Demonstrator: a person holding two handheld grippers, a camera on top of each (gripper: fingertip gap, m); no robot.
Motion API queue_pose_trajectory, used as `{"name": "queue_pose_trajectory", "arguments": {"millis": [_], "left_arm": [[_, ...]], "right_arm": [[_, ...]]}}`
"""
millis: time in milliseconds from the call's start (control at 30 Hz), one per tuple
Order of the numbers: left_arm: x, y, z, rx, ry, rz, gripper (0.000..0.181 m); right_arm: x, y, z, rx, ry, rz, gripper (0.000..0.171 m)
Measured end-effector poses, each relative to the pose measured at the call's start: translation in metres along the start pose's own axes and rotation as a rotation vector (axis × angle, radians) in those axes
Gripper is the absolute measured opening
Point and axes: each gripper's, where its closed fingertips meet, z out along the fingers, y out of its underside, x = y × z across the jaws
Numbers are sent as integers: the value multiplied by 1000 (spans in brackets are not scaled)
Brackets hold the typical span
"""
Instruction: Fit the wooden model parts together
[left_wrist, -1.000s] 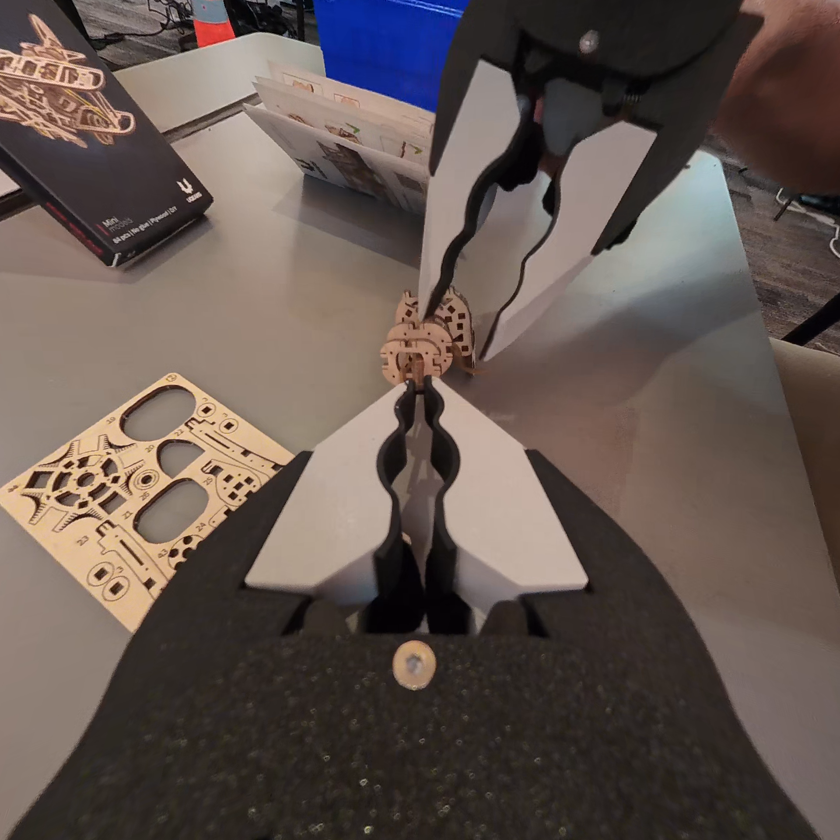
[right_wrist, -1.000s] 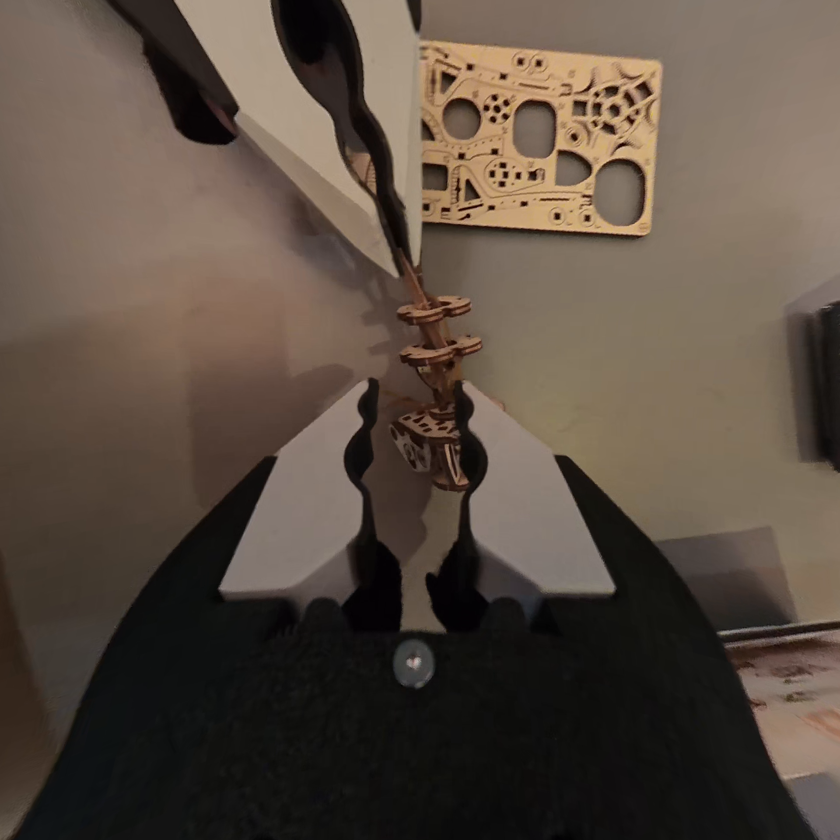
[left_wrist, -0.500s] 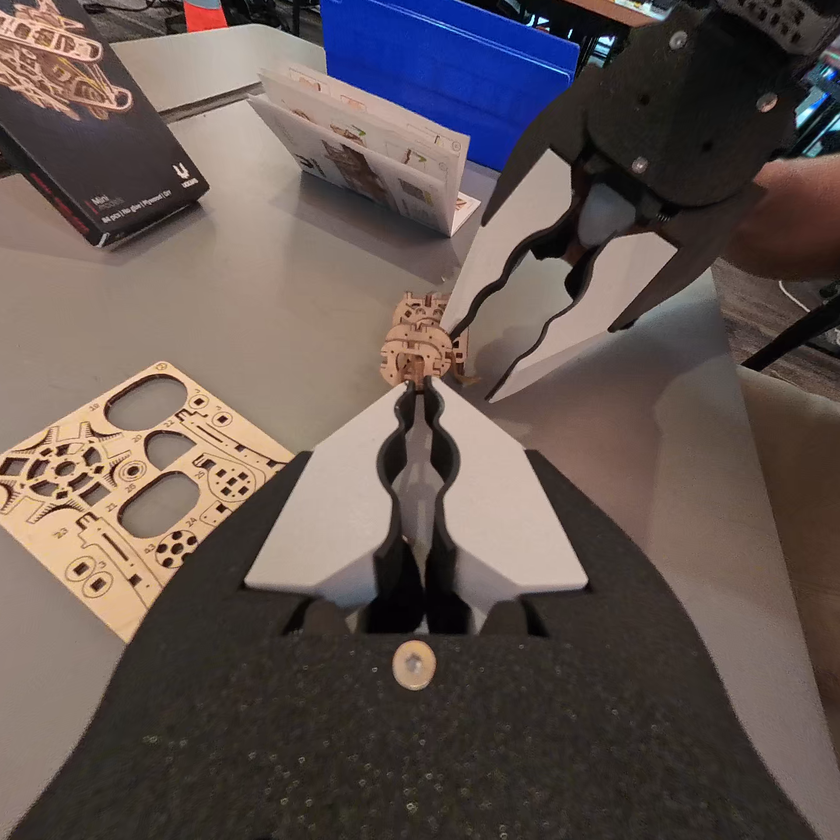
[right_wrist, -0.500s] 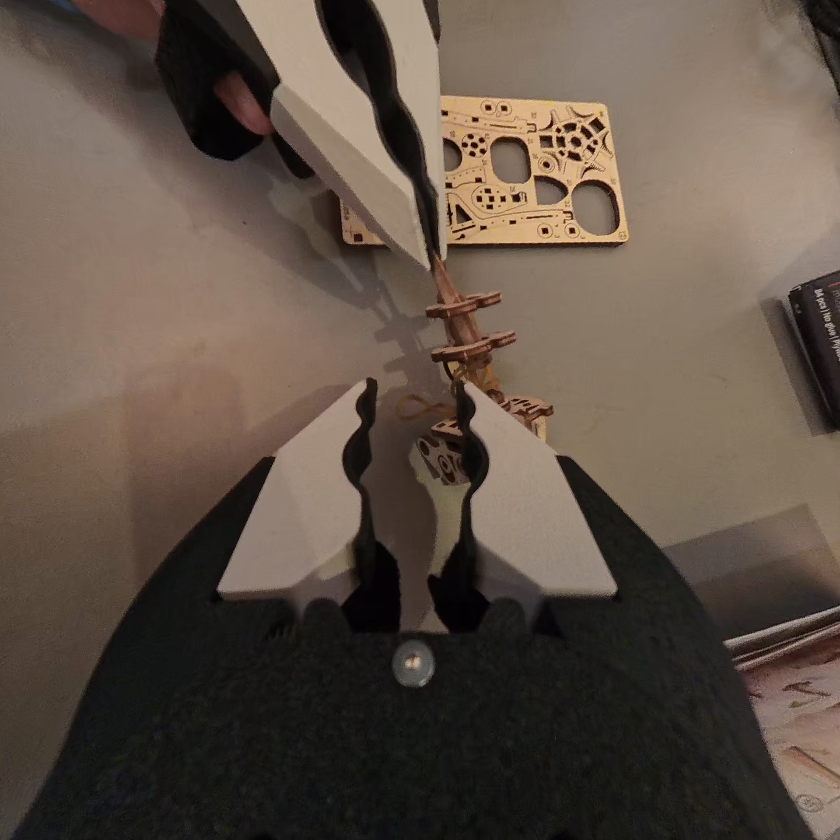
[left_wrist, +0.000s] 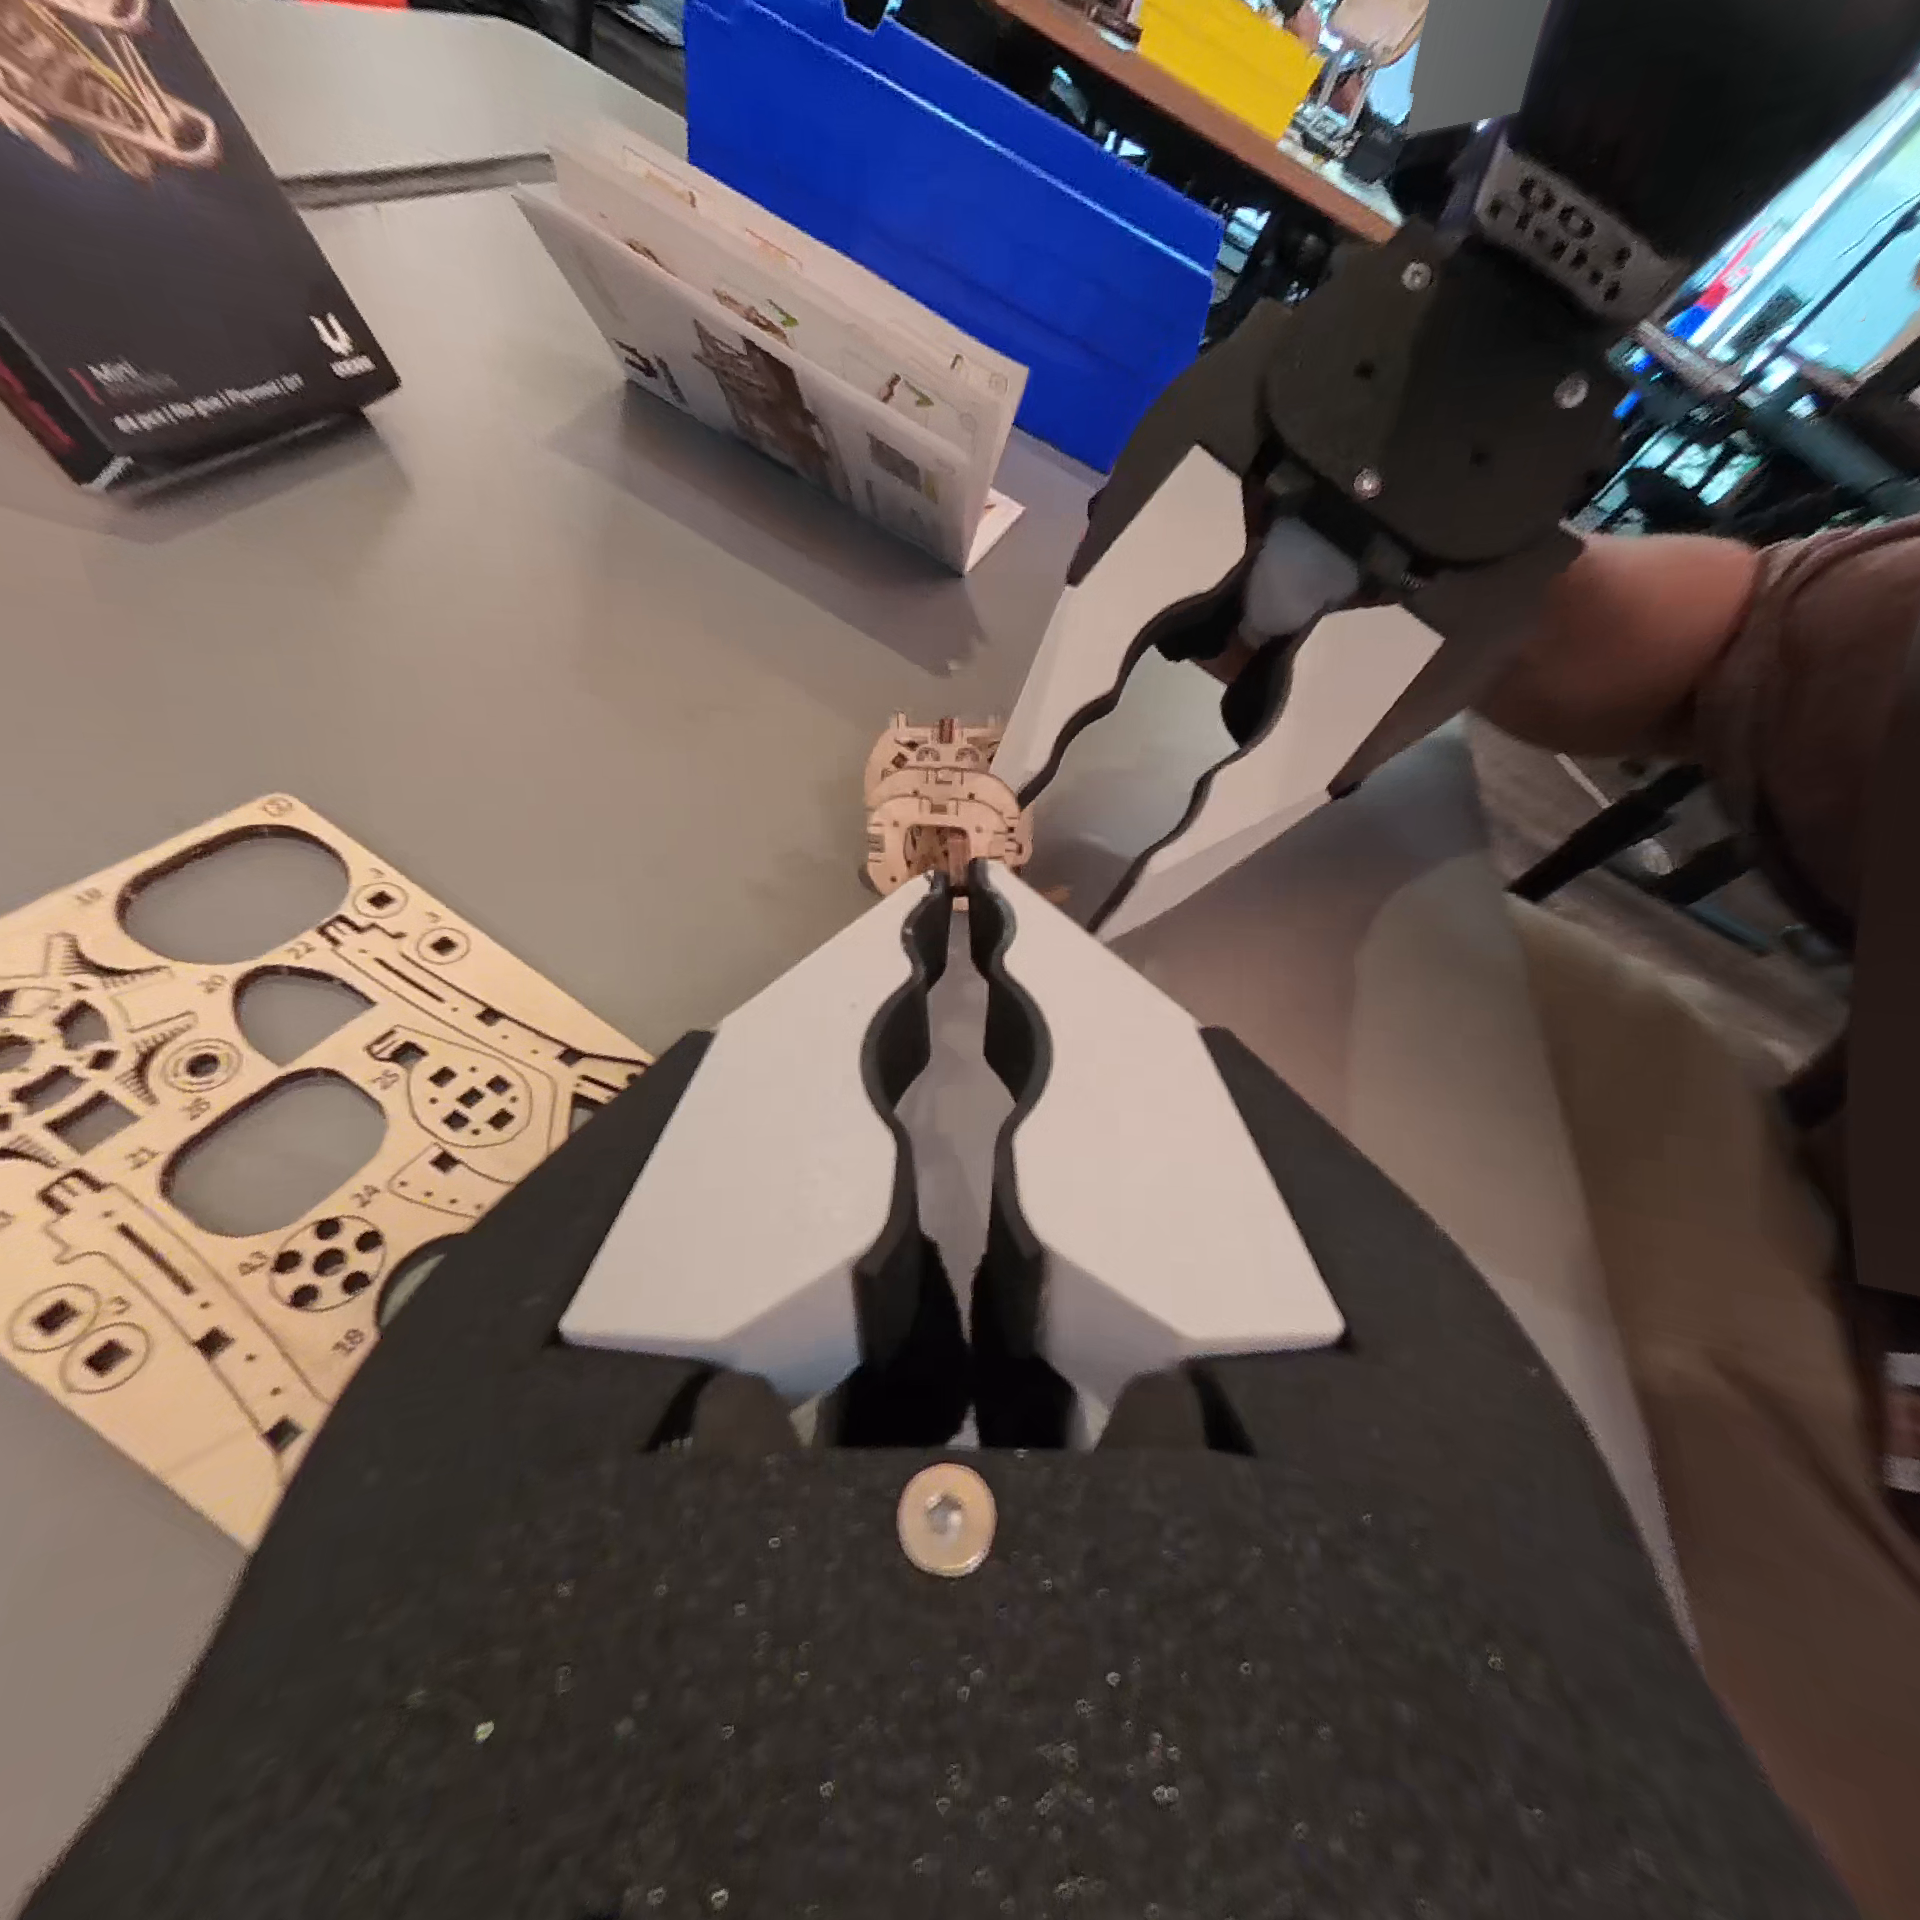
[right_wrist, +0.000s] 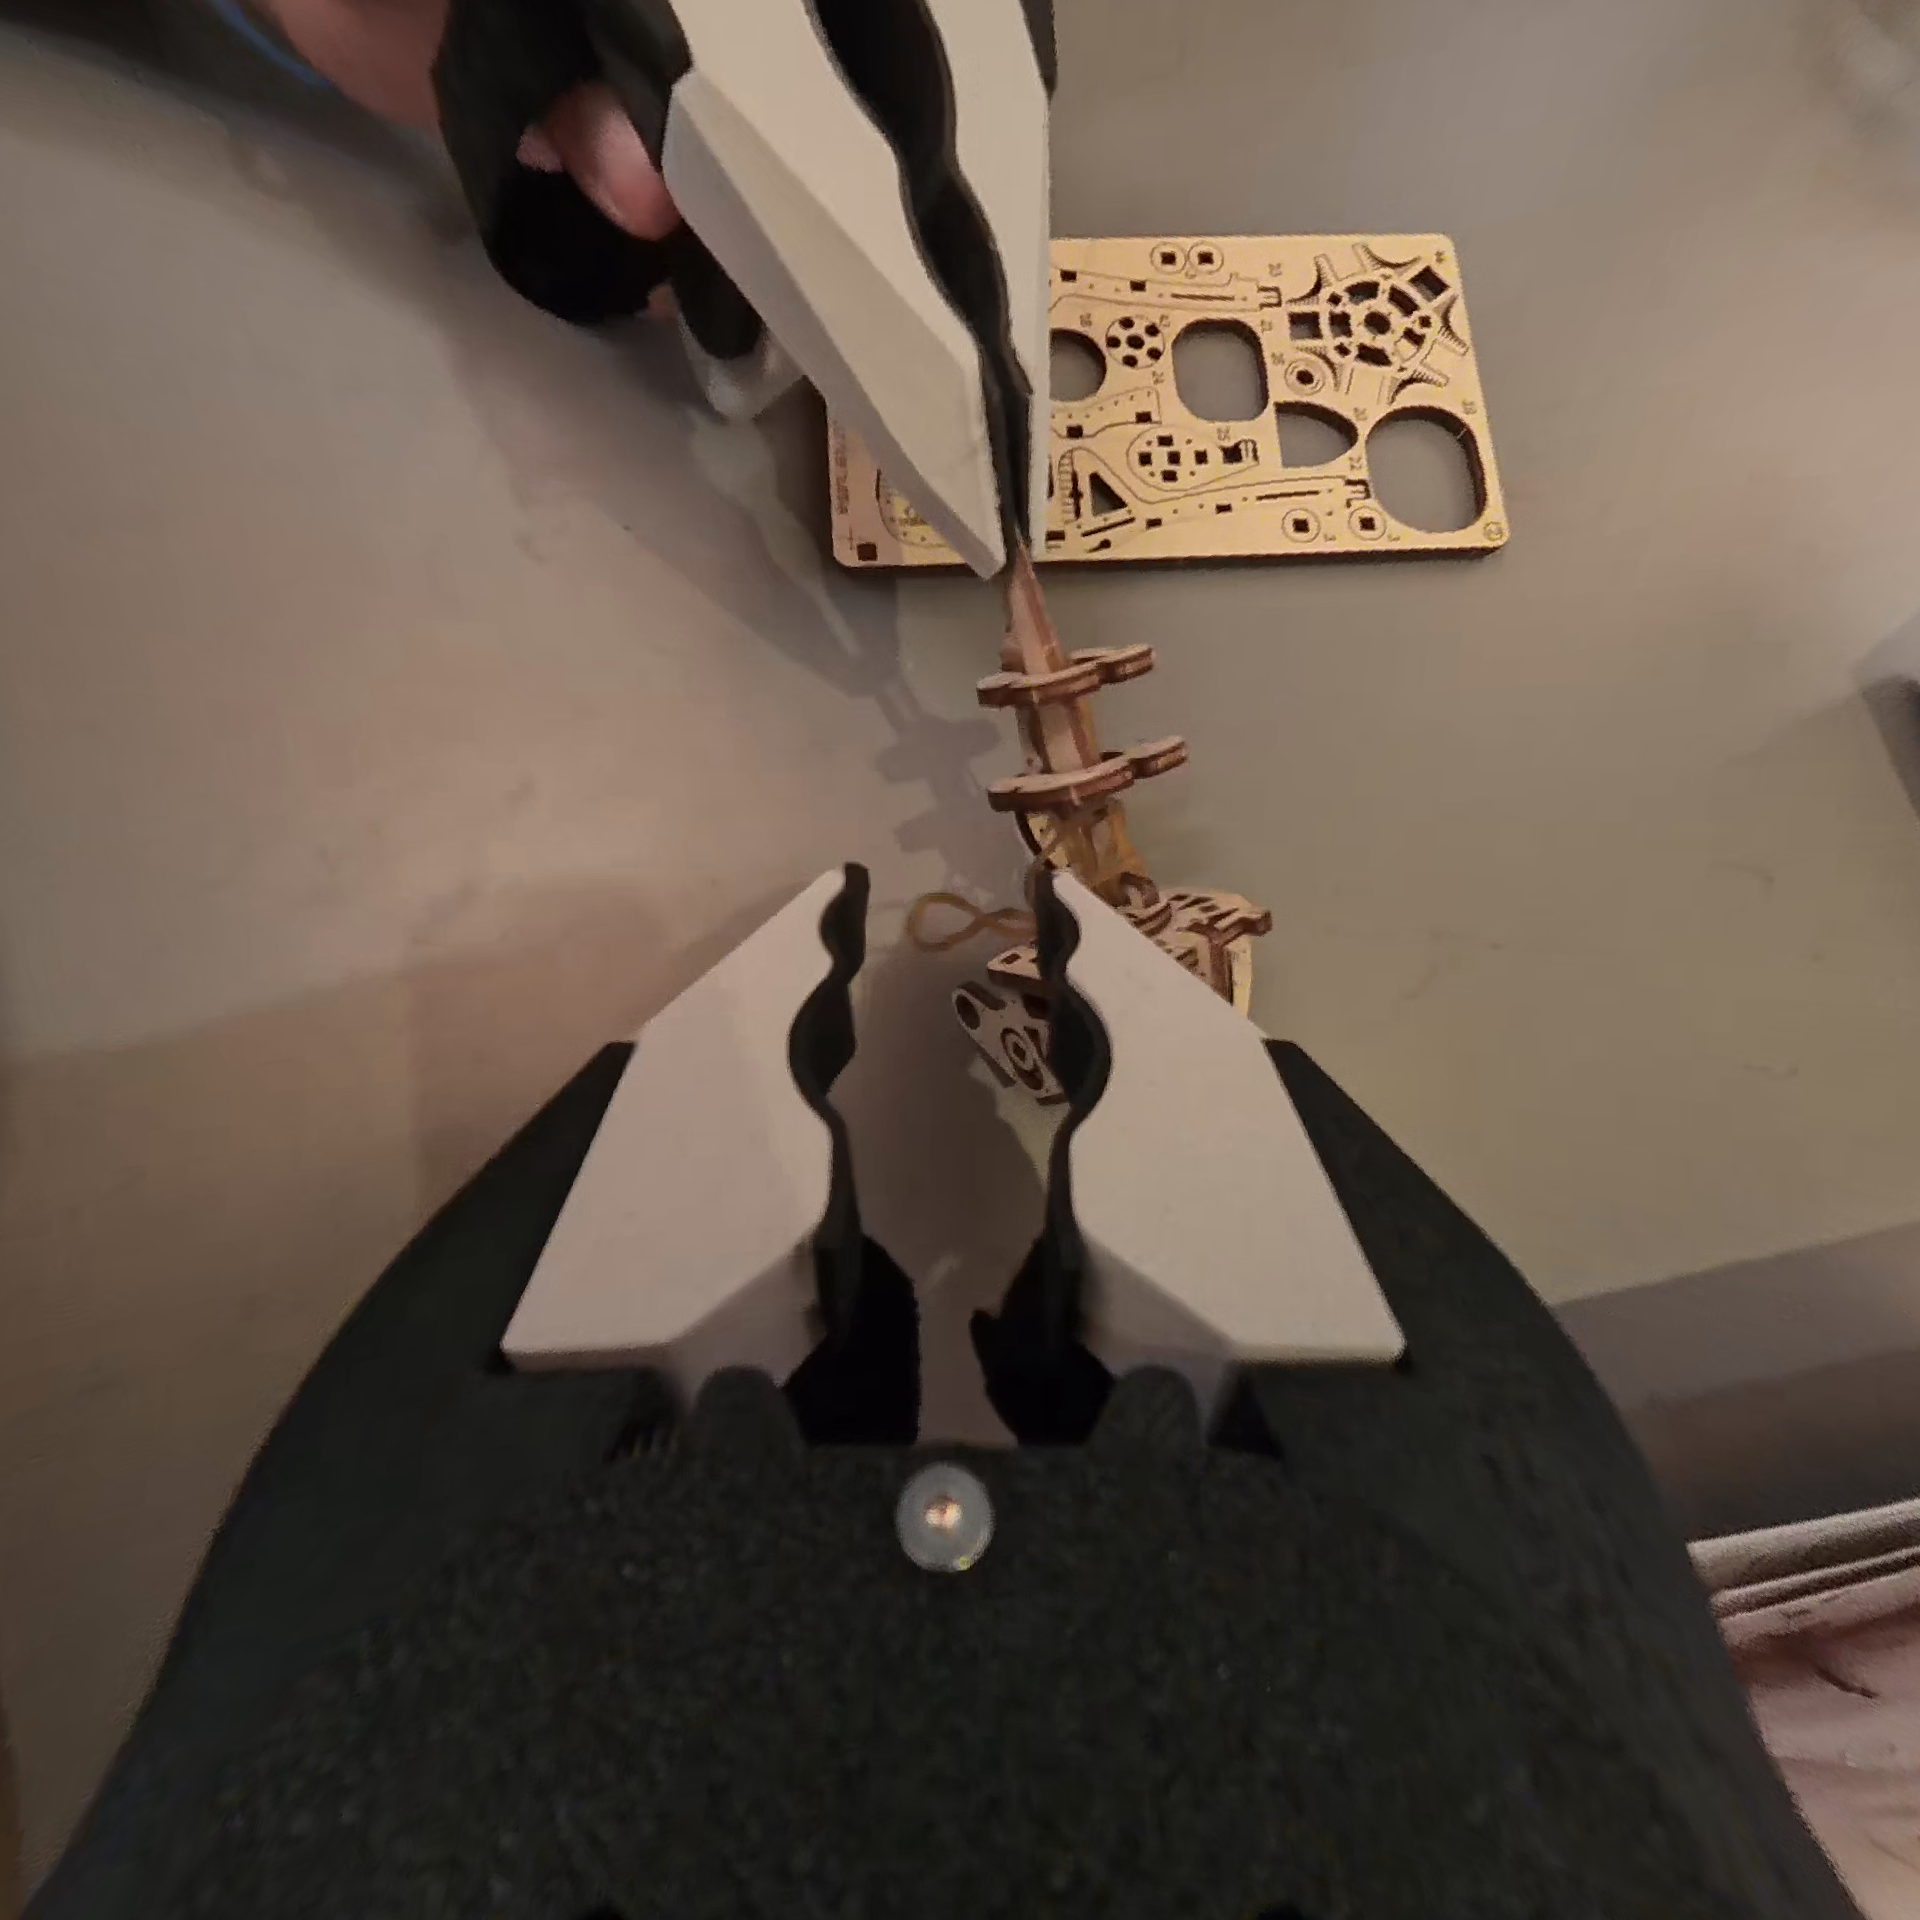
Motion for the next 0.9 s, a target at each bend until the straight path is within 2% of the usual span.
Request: {"name": "queue_pose_trajectory", "arguments": {"millis": [367,900], "left_arm": [[-1,6,-5,-70,-7,111,0],[3,9,-1,-67,14,104,0]], "right_arm": [[-3,0,-2,-9,-4,-65,31],[-4,-6,-4,36,-33,-61,39]]}}
